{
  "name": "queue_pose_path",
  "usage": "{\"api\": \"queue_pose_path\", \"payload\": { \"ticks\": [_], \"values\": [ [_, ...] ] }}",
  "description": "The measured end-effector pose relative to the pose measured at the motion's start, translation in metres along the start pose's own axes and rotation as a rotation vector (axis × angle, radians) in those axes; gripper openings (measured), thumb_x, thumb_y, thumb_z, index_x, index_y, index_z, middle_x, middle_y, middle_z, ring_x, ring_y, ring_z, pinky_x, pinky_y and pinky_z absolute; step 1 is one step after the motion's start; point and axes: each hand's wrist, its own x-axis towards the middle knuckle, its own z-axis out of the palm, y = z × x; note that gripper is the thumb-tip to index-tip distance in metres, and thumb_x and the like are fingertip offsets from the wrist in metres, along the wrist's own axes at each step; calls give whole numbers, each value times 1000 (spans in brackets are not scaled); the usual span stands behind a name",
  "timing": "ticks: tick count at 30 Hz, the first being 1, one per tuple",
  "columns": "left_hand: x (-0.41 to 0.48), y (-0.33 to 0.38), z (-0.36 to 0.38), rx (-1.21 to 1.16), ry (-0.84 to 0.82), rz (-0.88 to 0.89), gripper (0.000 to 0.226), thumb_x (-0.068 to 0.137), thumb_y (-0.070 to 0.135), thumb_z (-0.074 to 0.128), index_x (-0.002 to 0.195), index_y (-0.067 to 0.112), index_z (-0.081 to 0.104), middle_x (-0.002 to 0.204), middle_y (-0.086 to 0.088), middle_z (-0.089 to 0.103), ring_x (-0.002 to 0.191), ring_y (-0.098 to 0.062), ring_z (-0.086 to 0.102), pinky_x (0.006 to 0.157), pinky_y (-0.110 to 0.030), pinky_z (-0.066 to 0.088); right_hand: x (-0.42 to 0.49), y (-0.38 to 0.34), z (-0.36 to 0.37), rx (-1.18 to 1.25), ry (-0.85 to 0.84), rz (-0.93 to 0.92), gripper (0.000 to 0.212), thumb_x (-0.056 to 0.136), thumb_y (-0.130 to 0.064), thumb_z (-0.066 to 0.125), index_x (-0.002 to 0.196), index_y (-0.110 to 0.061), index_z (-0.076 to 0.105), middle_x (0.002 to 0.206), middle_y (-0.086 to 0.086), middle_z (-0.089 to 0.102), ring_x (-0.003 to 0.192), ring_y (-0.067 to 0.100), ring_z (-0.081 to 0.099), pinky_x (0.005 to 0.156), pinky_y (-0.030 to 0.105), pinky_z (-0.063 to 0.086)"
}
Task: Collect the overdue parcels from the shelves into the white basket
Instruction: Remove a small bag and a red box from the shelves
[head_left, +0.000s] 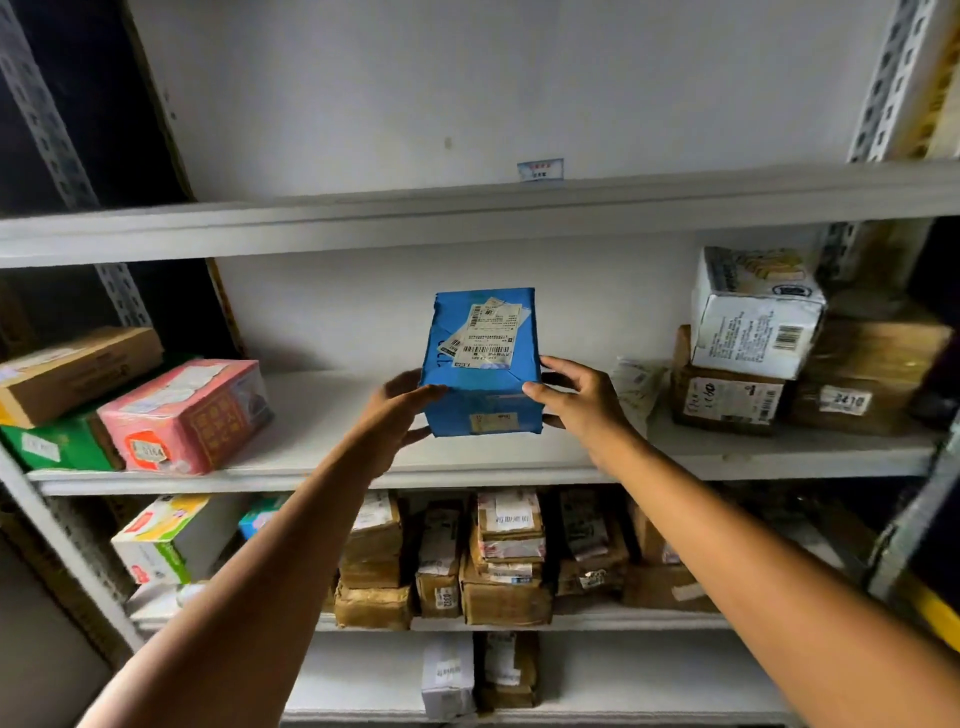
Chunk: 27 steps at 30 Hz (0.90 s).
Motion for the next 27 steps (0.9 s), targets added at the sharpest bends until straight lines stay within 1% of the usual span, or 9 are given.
{"api": "queue_pose_path", "payload": {
  "ticks": [5, 8, 10, 12, 15, 18, 22, 24, 27],
  "values": [
    [53, -4, 42, -24, -162, 12, 41, 92, 24, 68, 131, 17, 58, 118, -6, 69, 114, -21, 62, 80, -37, 54, 28, 12, -36, -70, 157, 31, 56, 82, -20, 78, 134, -22, 56, 125, 2, 65, 108, 18, 65, 76, 34, 61],
    [84, -5, 65, -26, -239, 1, 42, 91, 26, 70, 130, 17, 58, 119, -5, 69, 114, -21, 63, 79, -36, 55, 39, 18, -56, -87, 265, 55, 56, 80, -18, 80, 131, -20, 59, 121, 2, 66, 104, 17, 67, 84, 41, 60],
    [105, -4, 80, -30, -292, -2, 40, 90, 26, 71, 128, 18, 59, 119, -5, 69, 113, -22, 63, 80, -37, 56, 44, 17, -66, -78, 309, 70, 54, 82, -15, 77, 133, -19, 58, 117, 1, 64, 99, 15, 67, 80, 35, 60],
    [123, -4, 93, -23, -348, -1, 40, 89, 26, 72, 127, 17, 59, 119, -6, 68, 112, -22, 64, 82, -39, 58, 48, 17, -74, -53, 345, 88, 53, 85, -12, 74, 135, -17, 56, 106, -4, 64, 94, 12, 67, 69, 26, 58],
    [147, -9, 114, -5, -411, -14, 43, 88, 27, 74, 127, 19, 61, 118, -5, 69, 110, -21, 65, 88, -43, 58, 52, 21, -86, -20, 412, 126, 53, 88, -6, 70, 137, -13, 53, 98, -10, 63, 76, 1, 67, 53, 17, 52],
    [164, -15, 129, -12, -471, -30, 45, 87, 29, 76, 128, 19, 60, 119, -5, 69, 110, -21, 66, 88, -43, 58, 57, 26, -97, -26, 465, 158, 53, 88, -7, 71, 137, -12, 53, 111, -1, 67, 79, 0, 64, 57, 21, 52],
    [182, -21, 144, -33, -513, -48, 46, 86, 30, 76, 127, 18, 59, 120, -6, 67, 109, -22, 65, 92, -48, 56, 65, 30, -103, -37, 514, 167, 49, 88, -7, 70, 134, -14, 55, 98, -12, 63, 81, 2, 64, 59, 22, 53],
    [189, -22, 151, -32, -532, -58, 45, 87, 30, 76, 126, 18, 59, 121, -6, 66, 109, -22, 65, 94, -51, 55, 68, 32, -107, -46, 542, 168, 46, 88, -7, 71, 131, -14, 56, 98, -10, 63, 86, 5, 64, 62, 25, 53],
    [198, -25, 162, -17, -559, -64, 47, 86, 30, 76, 127, 17, 58, 121, -5, 66, 108, -20, 66, 90, -48, 57, 73, 36, -114, -51, 585, 169, 42, 88, -7, 71, 127, -14, 58, 98, -7, 64, 90, 11, 66, 63, 27, 54]
  ]
}}
